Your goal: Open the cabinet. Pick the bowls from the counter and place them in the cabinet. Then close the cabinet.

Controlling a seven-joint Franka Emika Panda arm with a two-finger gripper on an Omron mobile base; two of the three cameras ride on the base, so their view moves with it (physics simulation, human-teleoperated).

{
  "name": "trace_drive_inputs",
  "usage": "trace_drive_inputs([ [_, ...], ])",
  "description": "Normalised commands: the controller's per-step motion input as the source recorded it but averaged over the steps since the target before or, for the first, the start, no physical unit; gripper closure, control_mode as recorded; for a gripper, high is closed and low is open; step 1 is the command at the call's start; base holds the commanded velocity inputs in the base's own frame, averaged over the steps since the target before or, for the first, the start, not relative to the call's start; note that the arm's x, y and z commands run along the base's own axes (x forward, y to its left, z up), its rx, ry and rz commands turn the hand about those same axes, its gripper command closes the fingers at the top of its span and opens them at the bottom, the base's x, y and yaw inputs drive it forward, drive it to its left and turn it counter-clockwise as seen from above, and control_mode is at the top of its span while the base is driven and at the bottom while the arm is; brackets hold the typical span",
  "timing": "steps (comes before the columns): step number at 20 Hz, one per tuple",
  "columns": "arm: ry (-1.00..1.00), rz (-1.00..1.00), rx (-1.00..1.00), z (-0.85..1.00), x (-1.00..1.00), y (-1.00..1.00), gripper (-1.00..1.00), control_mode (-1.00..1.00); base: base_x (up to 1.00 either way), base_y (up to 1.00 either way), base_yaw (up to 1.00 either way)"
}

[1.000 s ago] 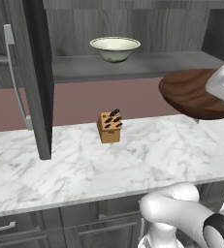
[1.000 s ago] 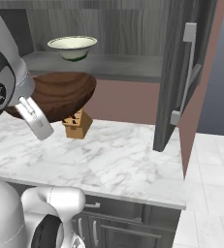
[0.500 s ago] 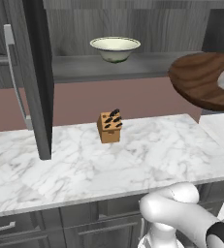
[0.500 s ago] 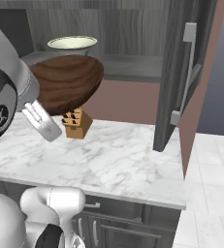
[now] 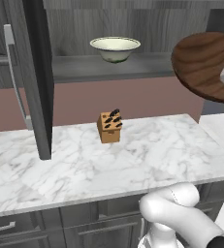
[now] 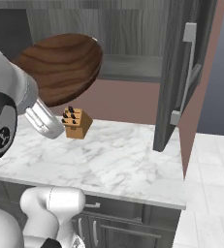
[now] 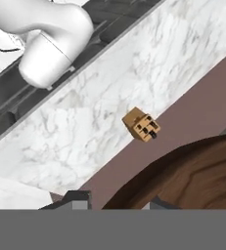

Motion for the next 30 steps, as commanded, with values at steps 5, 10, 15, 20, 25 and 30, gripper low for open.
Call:
trace_drive_inputs([
  [5, 0.16, 0.0, 0.0, 0.55, 0.16, -0.1, 1.0, -1.0, 0.0, 0.0, 0.0],
  [10, 0.27, 0.0, 0.0, 0.16, 0.2, -0.03, 1.0, -1.0, 0.0, 0.0, 0.0],
  [15, 0.14, 0.0, 0.0, -0.43, 0.45, 0.0, 1.0, -1.0, 0.0, 0.0, 0.0],
  [20, -0.02, 0.0, 0.0, -0.26, 0.39, 0.0, 1.0, -1.0, 0.0, 0.0, 0.0],
  [25, -0.15, 0.0, 0.0, 0.0, 0.2, 0.0, 1.0, -1.0, 0.0, 0.0, 0.0],
  [30, -0.16, 0.0, 0.0, 0.0, 0.04, -0.01, 1.0, -1.0, 0.0, 0.0, 0.0],
])
